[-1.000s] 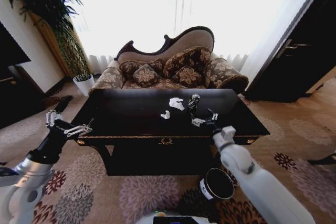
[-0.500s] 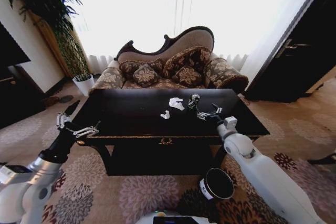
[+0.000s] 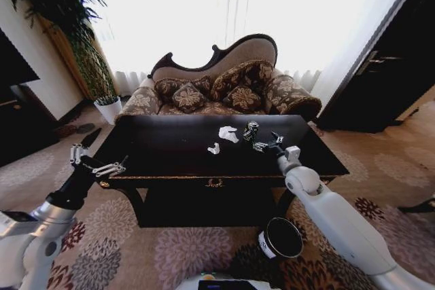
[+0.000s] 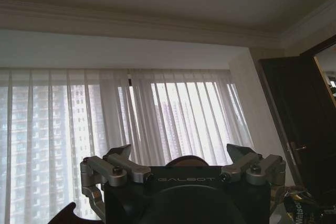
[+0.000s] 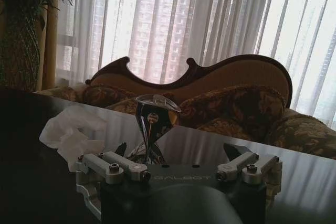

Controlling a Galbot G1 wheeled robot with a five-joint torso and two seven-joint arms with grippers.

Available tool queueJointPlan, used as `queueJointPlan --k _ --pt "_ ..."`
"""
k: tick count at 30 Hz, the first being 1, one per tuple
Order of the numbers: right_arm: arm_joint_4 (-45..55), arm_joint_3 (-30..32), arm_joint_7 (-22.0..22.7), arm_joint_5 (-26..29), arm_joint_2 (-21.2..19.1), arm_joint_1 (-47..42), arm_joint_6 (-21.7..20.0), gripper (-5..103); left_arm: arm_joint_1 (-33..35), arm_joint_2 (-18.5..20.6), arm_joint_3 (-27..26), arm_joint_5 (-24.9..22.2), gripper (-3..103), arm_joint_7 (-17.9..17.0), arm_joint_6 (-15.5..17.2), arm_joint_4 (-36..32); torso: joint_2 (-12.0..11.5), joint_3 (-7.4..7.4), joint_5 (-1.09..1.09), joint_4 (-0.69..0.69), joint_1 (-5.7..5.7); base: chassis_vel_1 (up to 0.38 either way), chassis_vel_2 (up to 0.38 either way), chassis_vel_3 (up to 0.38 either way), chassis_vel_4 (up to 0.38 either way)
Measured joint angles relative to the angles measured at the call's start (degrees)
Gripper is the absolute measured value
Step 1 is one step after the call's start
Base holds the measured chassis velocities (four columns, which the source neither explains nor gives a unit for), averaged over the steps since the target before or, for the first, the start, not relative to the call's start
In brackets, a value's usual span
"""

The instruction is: Move to the front of the table and place the trash on the table into the trash bin.

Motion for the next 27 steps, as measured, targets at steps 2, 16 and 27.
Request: queueJointPlan --k 2,16,27 --pt "-0.3 -0.7 0.0 0.1 0.1 0.7 -0.1 100 -0.1 -0.1 0.1 0.1 100 0.0 0.0 0.1 0.0 0.0 0.0 0.0 0.0 0.0 0.0 0.0 0.0" --pt "-6.7 -6.4 -0.6 -0.6 1.6 9.0 0.3 100 0.1 0.5 -0.7 0.2 100 0.1 -0.8 2.3 0.0 0.0 0.0 0.01 0.0 0.0 0.0 0.0 0.0" --pt "-9.2 -9.2 -1.4 -0.6 3.6 10.6 1.2 99 -0.8 0.8 0.4 0.8 100 0.1 -0.9 4.4 0.0 0.0 0.0 0.01 -0.01 0.0 0.0 0.0 0.0"
